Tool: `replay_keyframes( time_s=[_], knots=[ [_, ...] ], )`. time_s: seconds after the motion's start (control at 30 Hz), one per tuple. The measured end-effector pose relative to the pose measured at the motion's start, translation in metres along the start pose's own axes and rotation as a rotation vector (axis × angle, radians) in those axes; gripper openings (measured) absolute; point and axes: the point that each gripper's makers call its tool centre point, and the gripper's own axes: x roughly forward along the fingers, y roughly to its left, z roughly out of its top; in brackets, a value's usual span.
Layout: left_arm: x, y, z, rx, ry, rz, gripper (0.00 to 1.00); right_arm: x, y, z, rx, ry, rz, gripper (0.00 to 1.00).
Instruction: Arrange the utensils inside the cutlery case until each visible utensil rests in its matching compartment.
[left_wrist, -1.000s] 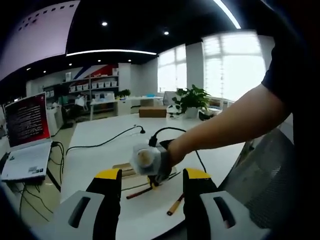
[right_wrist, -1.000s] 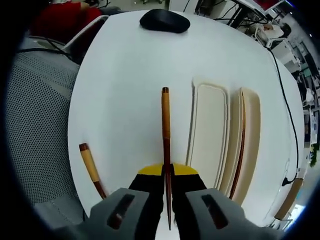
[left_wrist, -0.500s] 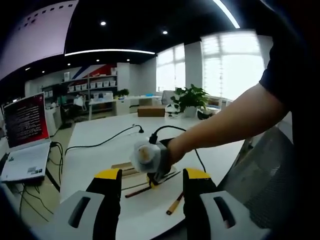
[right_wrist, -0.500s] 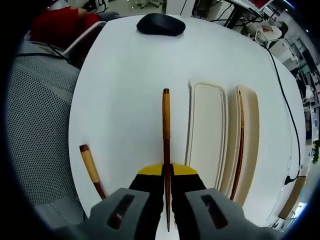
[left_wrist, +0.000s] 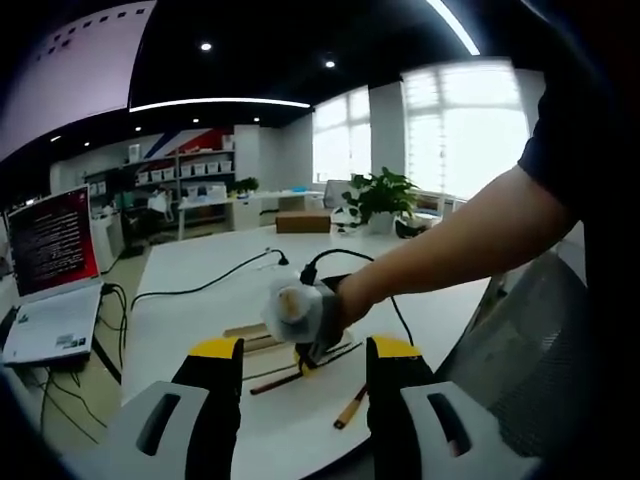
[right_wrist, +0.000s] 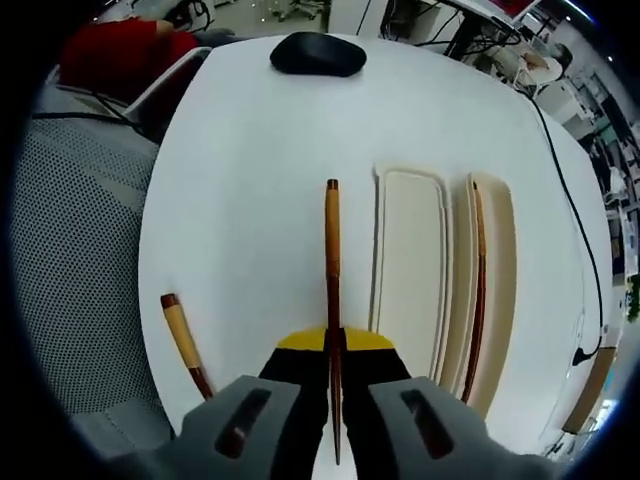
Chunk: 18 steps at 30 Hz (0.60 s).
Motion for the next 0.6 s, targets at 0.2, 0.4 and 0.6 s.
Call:
replay_keyframes(
  time_s=[0.2,0.4,0.6],
  knots=[
    [-0.0002,0.0034,-0.0023,-0.003,0.0,0.003,0.5,-0.0015,0.0007,-0.0006,-0.011,-0.004,0.001,0.0],
    [-0.0003,0.0058,-0.0041,-0.003,0.0,0.003,0.5,-0.0057,-0.0013,0.0009,-0.008,-0.019,-0.003,0.0],
    [0.0005,0.0025,-0.0011,-0.001,0.0,0.002,0.5,-0.01,-0.0005,0.001,-0.006,-0.025,0.004,0.0]
  ],
)
